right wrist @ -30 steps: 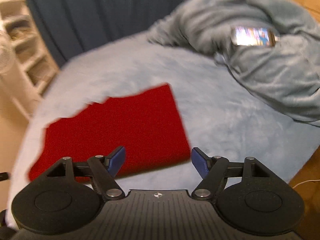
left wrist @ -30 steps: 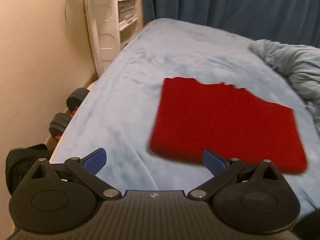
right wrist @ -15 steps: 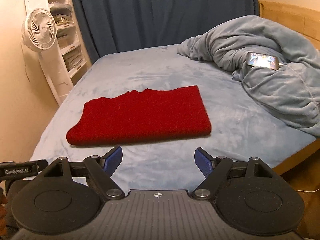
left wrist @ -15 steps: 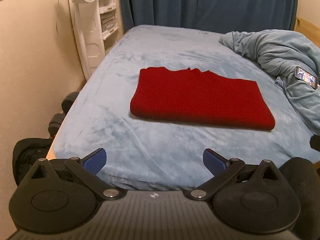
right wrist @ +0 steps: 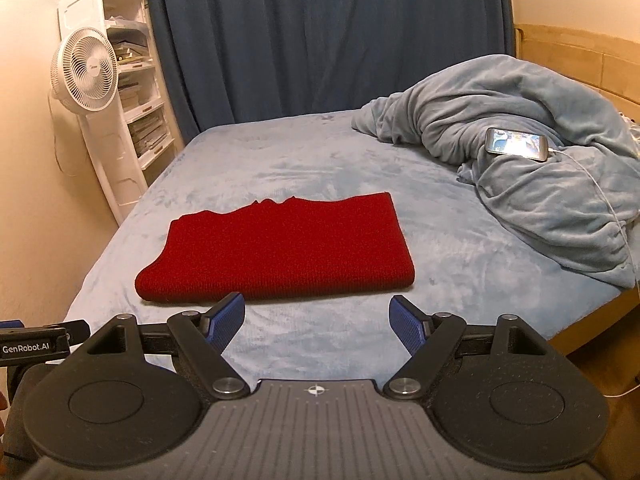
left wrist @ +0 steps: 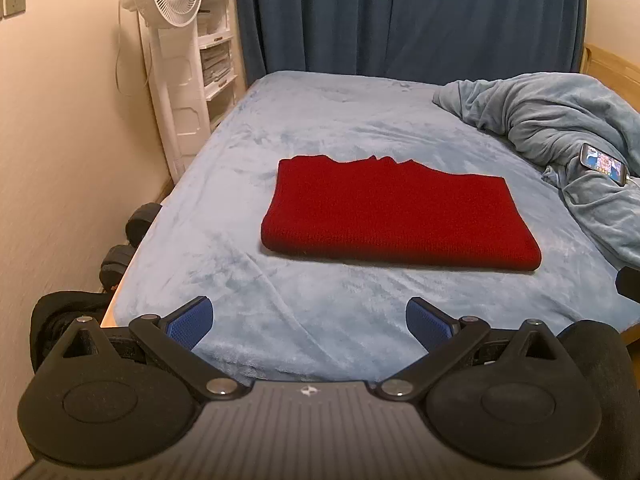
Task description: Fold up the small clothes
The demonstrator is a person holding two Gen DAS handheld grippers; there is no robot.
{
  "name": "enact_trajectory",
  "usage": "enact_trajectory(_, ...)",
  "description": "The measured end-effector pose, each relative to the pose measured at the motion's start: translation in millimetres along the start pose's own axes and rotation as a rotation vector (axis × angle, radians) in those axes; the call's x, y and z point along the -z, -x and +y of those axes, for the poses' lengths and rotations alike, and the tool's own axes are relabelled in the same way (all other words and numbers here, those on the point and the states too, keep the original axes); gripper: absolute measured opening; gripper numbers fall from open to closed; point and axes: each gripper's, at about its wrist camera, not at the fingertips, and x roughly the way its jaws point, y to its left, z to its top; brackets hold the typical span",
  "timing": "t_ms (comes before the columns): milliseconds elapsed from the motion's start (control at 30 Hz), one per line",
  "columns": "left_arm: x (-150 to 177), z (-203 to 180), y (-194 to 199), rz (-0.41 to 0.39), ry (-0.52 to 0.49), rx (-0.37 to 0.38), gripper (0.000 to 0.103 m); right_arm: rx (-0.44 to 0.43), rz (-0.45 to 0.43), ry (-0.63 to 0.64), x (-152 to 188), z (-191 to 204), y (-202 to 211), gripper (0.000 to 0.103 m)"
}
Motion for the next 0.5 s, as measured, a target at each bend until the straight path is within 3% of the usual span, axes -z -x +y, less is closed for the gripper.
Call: enact_trajectory(500, -2.7, 2.5, -7.1, 0.017, 0.004, -0.003, 0.103, 0.0, 0.034, 0.017, -1.4, 3.6, -9.2, 0.081)
